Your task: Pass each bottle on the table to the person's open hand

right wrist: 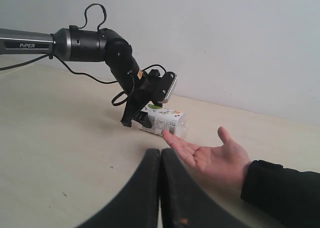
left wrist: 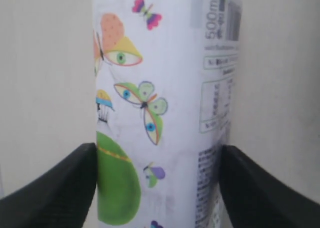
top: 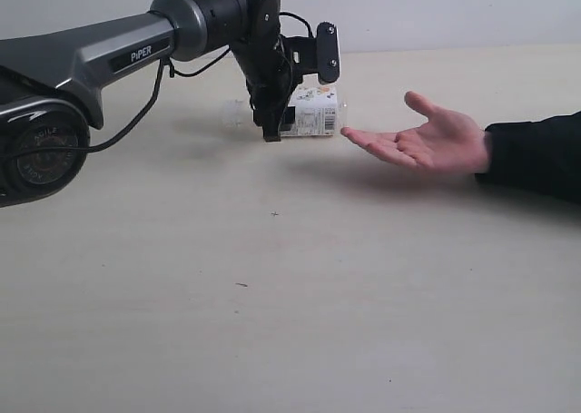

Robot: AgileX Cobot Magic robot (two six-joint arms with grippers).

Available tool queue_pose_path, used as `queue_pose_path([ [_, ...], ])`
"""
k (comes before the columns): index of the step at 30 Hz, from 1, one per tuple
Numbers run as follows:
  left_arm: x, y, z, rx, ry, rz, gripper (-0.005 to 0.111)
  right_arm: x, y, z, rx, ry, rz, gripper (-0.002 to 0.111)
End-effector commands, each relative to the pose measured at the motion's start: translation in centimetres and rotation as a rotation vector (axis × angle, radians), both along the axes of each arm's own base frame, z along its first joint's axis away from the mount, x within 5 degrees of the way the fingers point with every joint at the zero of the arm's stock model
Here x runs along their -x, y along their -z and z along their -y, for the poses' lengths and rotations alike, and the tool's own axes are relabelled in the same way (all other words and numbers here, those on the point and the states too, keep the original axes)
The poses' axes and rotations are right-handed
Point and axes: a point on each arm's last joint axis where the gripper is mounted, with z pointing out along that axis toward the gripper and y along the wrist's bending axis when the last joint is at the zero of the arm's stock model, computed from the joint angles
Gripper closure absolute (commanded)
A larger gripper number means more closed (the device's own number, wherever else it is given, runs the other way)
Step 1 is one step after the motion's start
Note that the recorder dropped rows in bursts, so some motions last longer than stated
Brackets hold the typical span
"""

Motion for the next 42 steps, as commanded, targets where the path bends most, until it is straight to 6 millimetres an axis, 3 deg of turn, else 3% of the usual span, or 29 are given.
queue_pose_path([
  [1,0.3,1.6,0.1,-0.006,-0.029,-0.060,0.054,-0.1,0.1,0.0,-0.005,0.001,0.007,0.108],
  [5,0.4,1.9,0.0,-0.001,-0.050,-0.072,0.031,-0.1,0.1,0.0,-0.005,0.001,0.007,0.108],
  [11,-0.1,1.7,0.2,0.010,-0.039,-0.019,0.031,-0.1,0.1,0.0,-0.005,0.001,0.007,0.108],
  [13,-0.1,1.7,0.1,0.009,-0.039,-0.020,0.038,-0.1,0.1,0.0,-0.005,0.001,0.007,0.108],
  [18,0.0,1.2,0.0,-0.047,-0.022,0.004,0.099,-0.1,0.1,0.0,-0.005,0.001,0.007,0.108],
  [19,0.1,0.7,0.1,-0.071,-0.015,0.015,0.106,-0.1,0.1,0.0,-0.005,0.001,0.007,0.108],
  [24,0.5,-2.4,0.2,-0.023,-0.094,0.041,0.107,-0.1,0.1,0.0,-0.005,0.001,0.007,0.108],
  [31,1.8,-8.9,0.4,0.214,-0.414,0.066,0.107,-0.1,0.1,0.0,-0.005,0.001,0.007,0.108],
  [36,3.7,-10.7,2.0,0.321,-0.606,0.005,0.107,-0.1,0.1,0.0,-0.005,0.001,0.007,0.108],
  [42,6.3,-10.6,4.5,0.390,-0.847,-0.103,0.107,-0.1,0.1,0.0,-0.005,0.001,0.007,0.108],
])
